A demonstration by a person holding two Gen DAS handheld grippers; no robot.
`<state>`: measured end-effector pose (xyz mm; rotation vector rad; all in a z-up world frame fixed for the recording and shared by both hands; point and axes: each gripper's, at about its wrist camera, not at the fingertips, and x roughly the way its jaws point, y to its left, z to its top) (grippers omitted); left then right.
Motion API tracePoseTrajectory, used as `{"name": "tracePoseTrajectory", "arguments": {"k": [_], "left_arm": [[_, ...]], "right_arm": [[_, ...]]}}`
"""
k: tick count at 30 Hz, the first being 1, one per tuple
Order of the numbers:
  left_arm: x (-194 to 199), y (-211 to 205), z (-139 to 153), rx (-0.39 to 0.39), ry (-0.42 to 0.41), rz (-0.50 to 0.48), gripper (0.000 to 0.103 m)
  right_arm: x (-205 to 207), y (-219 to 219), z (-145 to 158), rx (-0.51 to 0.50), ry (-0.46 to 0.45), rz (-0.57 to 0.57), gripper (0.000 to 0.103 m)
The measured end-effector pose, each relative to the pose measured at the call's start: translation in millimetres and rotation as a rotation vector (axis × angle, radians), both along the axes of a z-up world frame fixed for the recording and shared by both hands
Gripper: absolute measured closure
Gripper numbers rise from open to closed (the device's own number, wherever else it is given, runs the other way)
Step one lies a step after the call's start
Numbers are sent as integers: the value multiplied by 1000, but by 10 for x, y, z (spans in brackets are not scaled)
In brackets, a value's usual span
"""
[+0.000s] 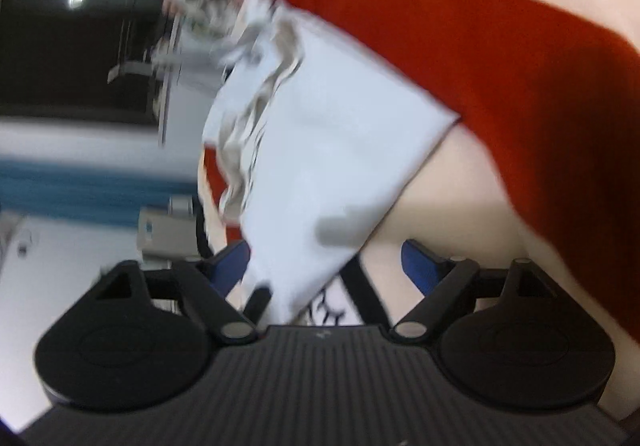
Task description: Fold clothes
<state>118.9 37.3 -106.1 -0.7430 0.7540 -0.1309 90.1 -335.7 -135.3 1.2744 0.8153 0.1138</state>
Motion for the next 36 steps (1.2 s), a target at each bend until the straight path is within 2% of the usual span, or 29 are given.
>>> {"name": "tracePoseTrajectory", "arguments": {"k": [1, 4, 6, 7, 9, 13, 17, 21, 22, 24, 27, 30, 34, 36], "left_arm": [[-15, 1, 28, -9, -25, 6, 96], [-53, 2, 134, -48, -101, 3, 96], [-67, 5, 189, -65, -135, 0, 97], [-70, 6, 209, -67, -145, -2, 97], [-93, 22, 248, -72, -161, 2, 97], [-259, 99, 440, -88, -230, 7, 98], [-584, 149, 698, -92, -309, -13, 99], [-1142, 184, 802, -78, -356, -12, 99], [-1290, 197, 812, -78, -361, -13, 99], [-1587, 222, 832, -76, -372, -15, 99], [-1943, 237, 796, -76, -370, -18, 99], [-2250, 239, 723, -77, -360, -21, 99], [-2193, 213, 793, -71, -350, -10, 99], [-1999, 186, 925, -57, -342, 3, 98]], "right_arm": [[-7, -27, -27, -6, 3, -35, 27], [33, -130, -95, -10, 4, -134, 45], [109, -182, -99, -34, 14, -165, 82], [125, -192, -80, -54, 13, -171, 89], [107, -179, 18, -85, -43, -172, 94], [-58, -114, 342, -135, -200, -146, 97], [-299, -93, 663, -201, -311, -119, 98], [-766, -67, 907, -273, -413, -97, 98], [-929, -11, 948, -325, -434, -89, 98], [-1237, 59, 985, -386, -458, -96, 98], [-1662, 56, 996, -401, -479, -112, 98], [-1882, 95, 1014, -481, -476, -119, 98], [-1841, 93, 1051, -485, -481, -149, 98], [-1672, 84, 1118, -467, -478, -154, 98]]}}
